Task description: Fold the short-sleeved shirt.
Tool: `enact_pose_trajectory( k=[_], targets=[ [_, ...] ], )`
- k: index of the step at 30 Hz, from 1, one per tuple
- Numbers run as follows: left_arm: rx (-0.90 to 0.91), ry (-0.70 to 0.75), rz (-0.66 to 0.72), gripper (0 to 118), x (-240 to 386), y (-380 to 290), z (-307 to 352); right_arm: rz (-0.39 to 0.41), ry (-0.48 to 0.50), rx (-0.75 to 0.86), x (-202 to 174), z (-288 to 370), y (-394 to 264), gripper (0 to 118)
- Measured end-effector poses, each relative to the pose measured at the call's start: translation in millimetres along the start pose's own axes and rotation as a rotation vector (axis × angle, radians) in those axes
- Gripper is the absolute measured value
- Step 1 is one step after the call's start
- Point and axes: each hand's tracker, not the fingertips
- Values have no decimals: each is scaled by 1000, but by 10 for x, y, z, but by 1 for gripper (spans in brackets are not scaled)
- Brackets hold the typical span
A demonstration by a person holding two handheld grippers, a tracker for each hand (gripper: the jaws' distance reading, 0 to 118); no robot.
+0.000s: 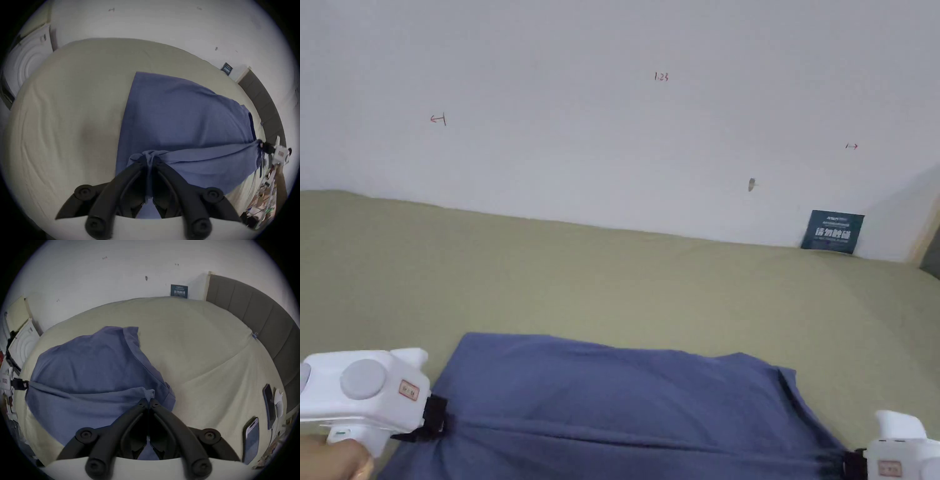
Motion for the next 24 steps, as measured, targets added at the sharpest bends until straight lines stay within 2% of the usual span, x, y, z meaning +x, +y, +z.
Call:
enact_pose_trajectory(
  k=[2,3,4,5,6,7,8,11,14,15,16,17,18,19,22,24],
  targets=[
    [-9,-4,-2,18,-12,-19,-69,-46,8,-4,-8,-68,-21,17],
    [-5,3,0,18,-7,-31,-69,-60,17,-13,2,-81,-16,17],
    [3,3,-1,33,9,-36,-6,-59,8,-26,1,-71,1,45],
    [35,-30,12,48,9,-38,76,-50,-4,-44,-14,-41,19,81],
    [51,-23,26,75,17,-45,166,-39,2,-37,-12,39,13,105],
    [51,-7,27,92,21,-48,287,-4,17,28,-11,184,12,104],
    [77,-7,38,98,9,-54,442,11,28,85,-15,340,7,99],
    [179,-39,18,97,-1,-214,913,53,39,170,-91,780,-58,98],
    [258,10,-27,95,21,-508,1230,66,62,161,-219,1122,-208,98],
    [277,24,-39,92,38,-624,1281,68,75,152,-261,1199,-275,91],
    [287,32,-55,84,46,-736,1313,70,99,147,-307,1277,-368,78],
    [297,42,-69,68,68,-882,1332,70,110,139,-386,1325,-436,58],
    [293,42,-72,27,88,-985,1311,72,119,132,-434,1341,-515,15],
    [280,35,-86,0,100,-1094,1260,78,122,120,-491,1329,-619,0],
    [157,-32,-88,0,94,-1339,1036,126,91,67,-615,1250,-823,0],
    [157,-19,-106,0,134,-1426,912,119,107,49,-614,1206,-933,0]
  ],
)
